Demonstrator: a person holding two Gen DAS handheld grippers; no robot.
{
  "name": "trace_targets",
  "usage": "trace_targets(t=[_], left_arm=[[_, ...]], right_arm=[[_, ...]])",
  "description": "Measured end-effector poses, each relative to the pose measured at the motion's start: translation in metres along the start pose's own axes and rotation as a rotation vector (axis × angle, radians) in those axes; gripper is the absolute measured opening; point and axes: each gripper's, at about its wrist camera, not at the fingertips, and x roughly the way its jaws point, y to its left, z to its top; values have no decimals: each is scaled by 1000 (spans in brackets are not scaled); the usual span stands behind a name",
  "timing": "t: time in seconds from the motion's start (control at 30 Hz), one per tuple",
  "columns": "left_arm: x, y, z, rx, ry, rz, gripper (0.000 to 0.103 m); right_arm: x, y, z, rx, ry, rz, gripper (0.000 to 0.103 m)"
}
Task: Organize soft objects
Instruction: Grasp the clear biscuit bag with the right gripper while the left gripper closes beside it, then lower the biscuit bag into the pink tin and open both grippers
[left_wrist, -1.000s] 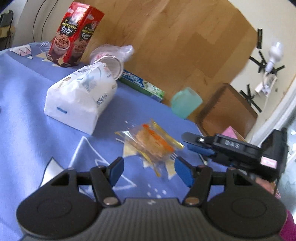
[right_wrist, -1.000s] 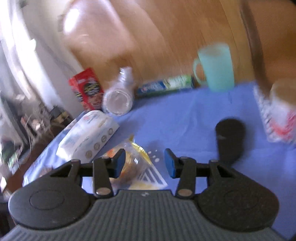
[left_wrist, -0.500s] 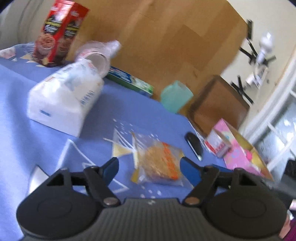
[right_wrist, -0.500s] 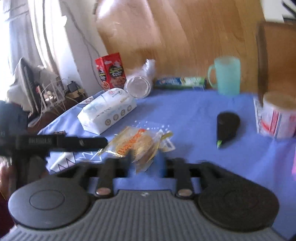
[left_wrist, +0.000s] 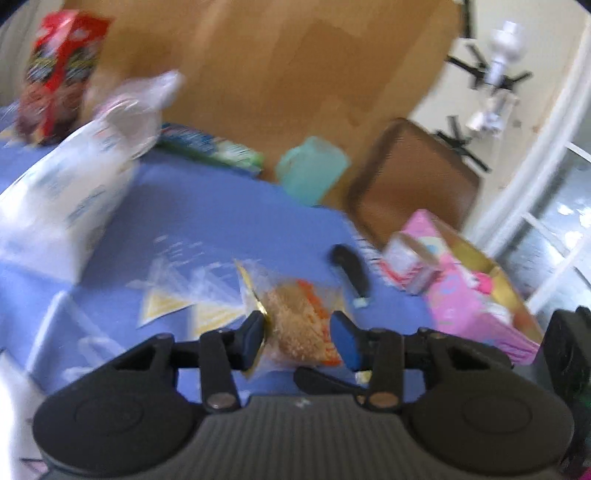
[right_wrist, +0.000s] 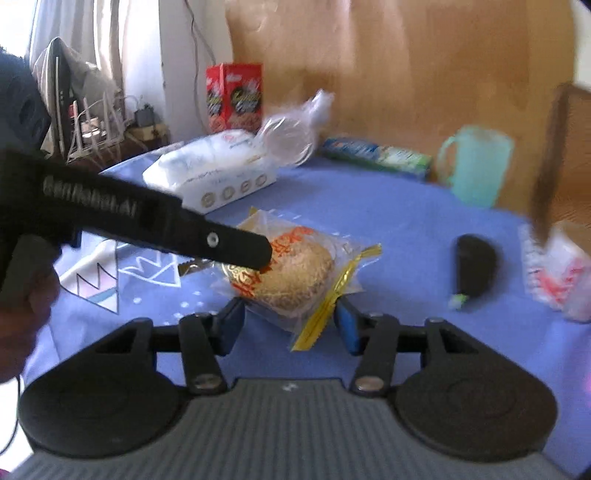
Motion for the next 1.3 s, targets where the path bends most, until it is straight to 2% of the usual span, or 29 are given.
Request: trace_targets(t=[0.13, 0.33, 0.43, 0.5, 0.53, 0.57, 0.6, 0.63, 0.67, 0.7, 0.8, 0.9, 1.3], left_arm=[[14, -55, 12, 114, -17, -62, 40], [55, -159, 32, 301, -12, -213, 40], [81, -212, 32, 374, -17, -271, 43], [99, -236, 32, 396, -19, -285, 54], [109, -247, 30, 409, -23, -275, 68], [115, -255, 27, 419, -34, -252, 71], [120, -259, 24, 425, -35, -230, 71], [125, -261, 22, 419, -22, -213, 71], [129, -260, 21, 404, -5, -206, 70], [130, -256, 19, 388, 9, -204, 70], [125, -237, 13, 378, 24, -168, 70], [125, -226, 10, 353, 55, -147, 70], [85, -216, -11, 390, 112, -17, 72]], right_arm=[[-37, -13, -6, -13, -86, -122, 51], [-105, -71, -14, 81, -211, -335, 51], [-134, -100, -19, 105, -245, -441, 51], [-149, -124, -22, 130, -245, -509, 51], [-152, -134, -23, 136, -240, -546, 51], [-154, -147, -25, 132, -235, -606, 51], [-153, -158, -27, 125, -232, -675, 52], [-152, -171, -31, 125, -220, -772, 57], [-149, -183, -33, 138, -194, -832, 58], [-151, -196, -37, 169, -177, -852, 57], [-168, -211, -54, 275, -212, -824, 57], [-179, -206, -64, 312, -241, -819, 57], [-199, -168, -60, 567, -360, -678, 57]])
